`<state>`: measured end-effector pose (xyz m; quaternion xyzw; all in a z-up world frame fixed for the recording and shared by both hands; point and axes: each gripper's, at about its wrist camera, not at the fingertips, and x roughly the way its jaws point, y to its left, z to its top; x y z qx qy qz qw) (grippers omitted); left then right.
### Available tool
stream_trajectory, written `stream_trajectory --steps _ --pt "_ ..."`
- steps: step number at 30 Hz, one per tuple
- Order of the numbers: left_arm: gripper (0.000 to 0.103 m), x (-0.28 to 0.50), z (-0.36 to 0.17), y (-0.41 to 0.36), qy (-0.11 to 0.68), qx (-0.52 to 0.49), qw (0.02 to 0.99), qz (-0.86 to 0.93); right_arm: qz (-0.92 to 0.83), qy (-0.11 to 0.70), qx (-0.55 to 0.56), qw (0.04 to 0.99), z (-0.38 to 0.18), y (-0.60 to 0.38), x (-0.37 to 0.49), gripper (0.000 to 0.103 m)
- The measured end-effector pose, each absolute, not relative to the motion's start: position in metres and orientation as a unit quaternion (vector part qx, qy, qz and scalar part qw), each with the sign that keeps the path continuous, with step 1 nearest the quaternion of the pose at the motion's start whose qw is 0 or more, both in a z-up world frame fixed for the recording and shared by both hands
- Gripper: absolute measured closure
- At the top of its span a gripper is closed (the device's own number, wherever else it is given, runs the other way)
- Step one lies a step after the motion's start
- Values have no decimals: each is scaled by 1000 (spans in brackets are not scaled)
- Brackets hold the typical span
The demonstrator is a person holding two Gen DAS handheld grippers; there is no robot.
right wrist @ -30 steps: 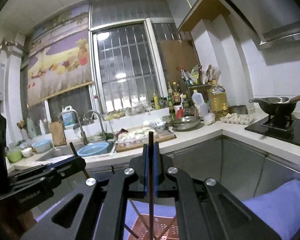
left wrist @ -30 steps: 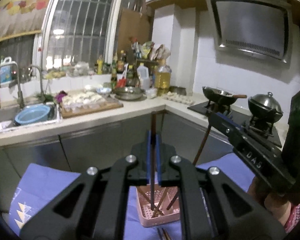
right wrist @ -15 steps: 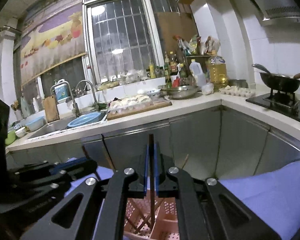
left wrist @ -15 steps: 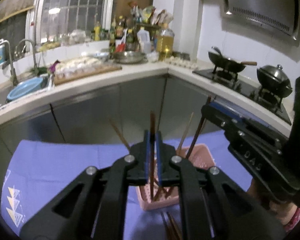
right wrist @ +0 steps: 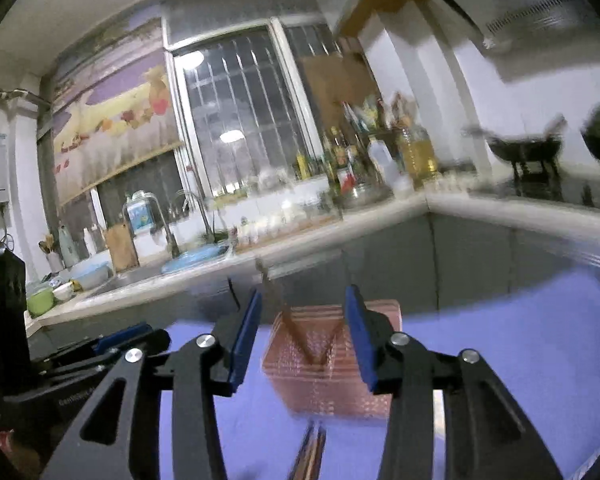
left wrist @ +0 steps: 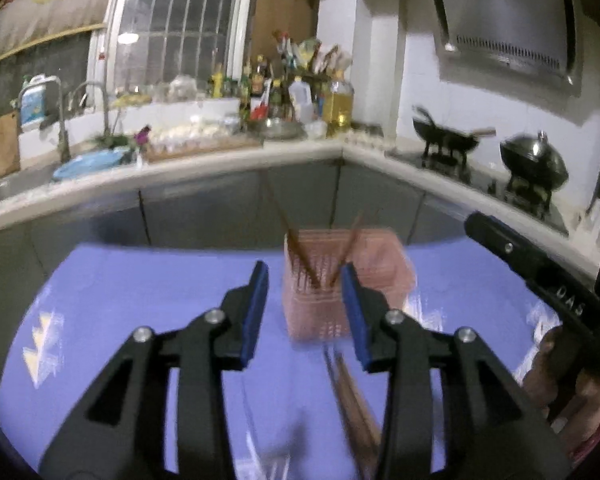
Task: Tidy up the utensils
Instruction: 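Lower the chopsticks into the basket and open both tools, then move both open tools back down to the remaining chopsticks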
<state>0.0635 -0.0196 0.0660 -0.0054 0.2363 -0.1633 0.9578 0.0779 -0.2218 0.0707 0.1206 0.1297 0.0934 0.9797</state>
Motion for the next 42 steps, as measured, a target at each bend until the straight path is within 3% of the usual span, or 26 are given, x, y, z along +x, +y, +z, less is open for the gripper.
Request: stream_trajectory --steps 6,12,40,42 --pt "65 19 -34 -18 365 5 916 -166 67 237 128 961 -17 -213 25 58" --pt "65 -9 -75 -13 412 -14 896 -163 71 321 139 934 -64 -201 -3 58" --pt "65 -30 -94 -3 425 -21 897 -119 89 344 126 926 -76 -181 -22 58" --pt "65 -30 -94 -3 425 -20 897 -119 92 343 125 926 -76 -180 -22 62"
